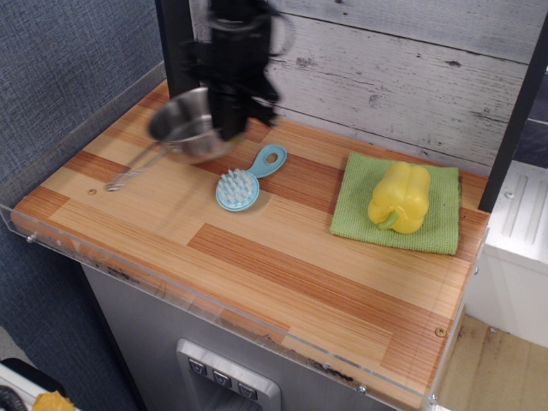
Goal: Place the pot to the lower right corner of the table
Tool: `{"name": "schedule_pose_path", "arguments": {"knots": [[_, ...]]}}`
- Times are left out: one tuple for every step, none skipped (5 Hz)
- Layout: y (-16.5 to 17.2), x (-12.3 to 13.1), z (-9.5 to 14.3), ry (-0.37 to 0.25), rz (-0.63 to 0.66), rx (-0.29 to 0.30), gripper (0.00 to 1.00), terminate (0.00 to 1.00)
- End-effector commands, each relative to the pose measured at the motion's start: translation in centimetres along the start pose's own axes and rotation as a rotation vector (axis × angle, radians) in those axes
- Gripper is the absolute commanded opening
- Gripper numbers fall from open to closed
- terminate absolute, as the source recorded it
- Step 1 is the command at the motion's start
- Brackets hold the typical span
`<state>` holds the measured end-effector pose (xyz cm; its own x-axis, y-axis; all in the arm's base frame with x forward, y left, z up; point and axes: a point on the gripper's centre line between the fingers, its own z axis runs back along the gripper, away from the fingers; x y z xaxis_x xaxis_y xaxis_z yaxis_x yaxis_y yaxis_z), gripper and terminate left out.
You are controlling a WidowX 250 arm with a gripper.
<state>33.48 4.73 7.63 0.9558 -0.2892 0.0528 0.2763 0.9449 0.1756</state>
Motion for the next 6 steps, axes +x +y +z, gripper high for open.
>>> {"name": "schedule_pose_path", "arguments": {"knots": [[-9.4, 0.5, 1.9, -0.084, -0.203, 0.030, 0.00, 0.00], [-13.2, -0.7, 3.8, -0.115, -0.289, 0.104, 0.00, 0.00], [-14.2, -2.6, 5.4, -0.149, -0.240, 0.151, 0.00, 0.00], [-12.5, -4.5, 6.2, -0.205, -0.139, 0.149, 0.00, 0.00], [-11.5, -6.0, 5.8, -0.240, -0.078, 0.098, 0.00, 0.00], [-12.7, -5.5, 4.8, -0.238, -0.157, 0.008, 0.00, 0.00]]}}
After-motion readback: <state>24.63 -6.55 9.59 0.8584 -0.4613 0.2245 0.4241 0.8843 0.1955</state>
